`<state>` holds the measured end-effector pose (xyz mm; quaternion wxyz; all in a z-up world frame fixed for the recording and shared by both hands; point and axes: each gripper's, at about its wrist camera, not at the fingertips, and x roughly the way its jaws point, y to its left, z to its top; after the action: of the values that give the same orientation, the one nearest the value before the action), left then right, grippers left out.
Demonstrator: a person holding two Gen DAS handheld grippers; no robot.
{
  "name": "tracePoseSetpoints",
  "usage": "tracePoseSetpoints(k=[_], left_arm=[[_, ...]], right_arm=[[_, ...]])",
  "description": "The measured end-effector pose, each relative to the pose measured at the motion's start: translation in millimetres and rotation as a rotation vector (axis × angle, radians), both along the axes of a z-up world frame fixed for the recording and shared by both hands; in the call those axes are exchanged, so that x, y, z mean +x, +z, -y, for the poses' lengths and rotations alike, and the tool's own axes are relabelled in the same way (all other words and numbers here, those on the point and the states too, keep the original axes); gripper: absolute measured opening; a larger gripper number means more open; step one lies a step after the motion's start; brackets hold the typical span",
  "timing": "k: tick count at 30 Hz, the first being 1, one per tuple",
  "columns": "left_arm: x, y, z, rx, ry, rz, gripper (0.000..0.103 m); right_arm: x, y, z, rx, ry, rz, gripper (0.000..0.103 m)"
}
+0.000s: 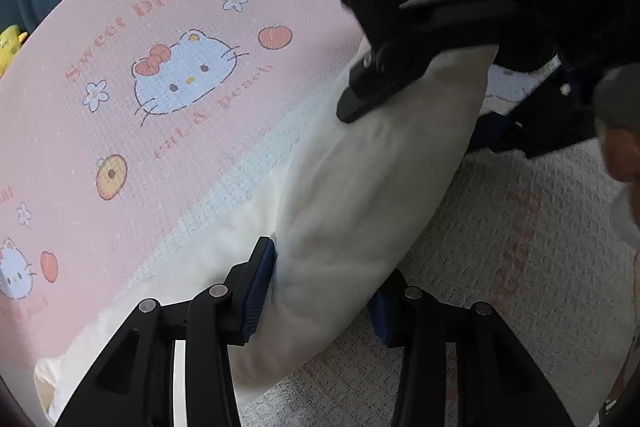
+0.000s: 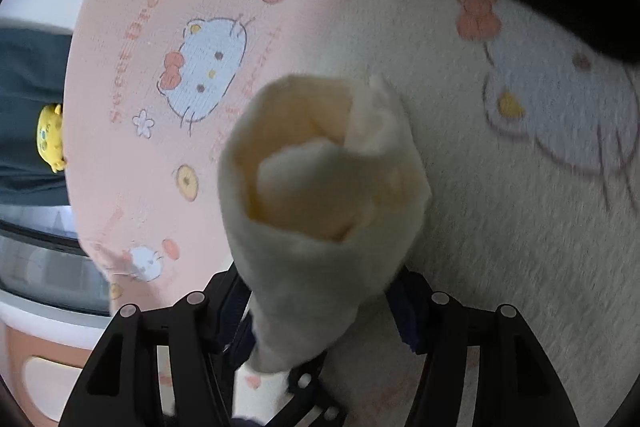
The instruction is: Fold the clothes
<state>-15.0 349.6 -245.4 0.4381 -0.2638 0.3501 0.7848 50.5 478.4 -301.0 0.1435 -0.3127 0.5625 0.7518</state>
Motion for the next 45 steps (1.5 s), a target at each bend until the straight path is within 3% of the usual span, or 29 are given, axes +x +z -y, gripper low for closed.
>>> tracePoseSetpoints(k=[2,5,7,9,15,19,20,21,22,24,25,27,30,33,35,41,45], left_arm=[[-1.1,0.0,0.9,-0.003,-0.002,-0.014,0.041],[-9.0,4.0,-3.3,-0.023,0.002,-0.010,0.051],[-16.1,11.1,1.6,-0.011,0.024,0.038,0.066],[-22.9,20.7,13.1,0.012,0.049,0.094,0.071],[-39.8,56.4,59.9,0.087,0.104,0.245,0.072],[-67.3,80.3,78.4,0.212,0.166,0.345,0.071],[-76.0,83.9,81.4,0.255,0.184,0.393,0.070],[-84.9,86.6,84.3,0.297,0.202,0.446,0.062],[-95.3,82.7,86.0,0.338,0.225,0.551,0.043],[-112.5,71.6,87.3,0.412,0.265,0.741,0.030],[-119.2,64.7,86.9,0.443,0.281,0.823,0.025],[-122.0,51.1,80.3,0.445,0.300,0.899,0.024],[-114.5,31.8,75.5,0.411,0.323,0.971,0.024],[-117.7,8.9,74.4,0.370,0.351,0.988,0.024],[-118.2,-1.4,80.3,0.396,0.354,1.024,0.023],[-109.2,6.0,75.0,0.352,0.320,0.926,0.023],[-120.6,-0.3,88.6,0.392,0.337,1.046,0.023]], right_arm=[[-6.6,6.8,1.6,0.055,0.002,0.006,0.039],[-14.5,18.4,5.2,0.135,0.006,0.017,0.030],[-18.7,25.5,6.4,0.180,0.018,0.037,0.029],[-20.9,30.8,8.0,0.211,0.030,0.047,0.029],[-23.6,38.7,11.6,0.280,0.051,0.062,0.029],[-28.8,40.1,16.6,0.306,0.043,0.080,0.029],[-28.5,41.1,17.9,0.312,0.042,0.080,0.029],[-28.1,42.2,19.1,0.317,0.041,0.081,0.029],[-27.8,43.2,20.4,0.323,0.039,0.082,0.029],[-28.1,45.3,22.1,0.332,0.035,0.080,0.029],[-28.6,46.7,22.6,0.336,0.029,0.075,0.029],[-28.6,48.8,24.8,0.344,0.026,0.062,0.029],[-32.0,51.0,27.2,0.366,0.038,0.062,0.029],[-33.8,54.2,29.0,0.385,0.047,0.050,0.027],[-36.0,55.5,30.9,0.379,0.065,0.024,0.026],[-47.5,62.9,50.1,0.420,0.116,-0.032,0.026],[-58.3,71.5,69.4,0.514,0.170,-0.022,0.026]])
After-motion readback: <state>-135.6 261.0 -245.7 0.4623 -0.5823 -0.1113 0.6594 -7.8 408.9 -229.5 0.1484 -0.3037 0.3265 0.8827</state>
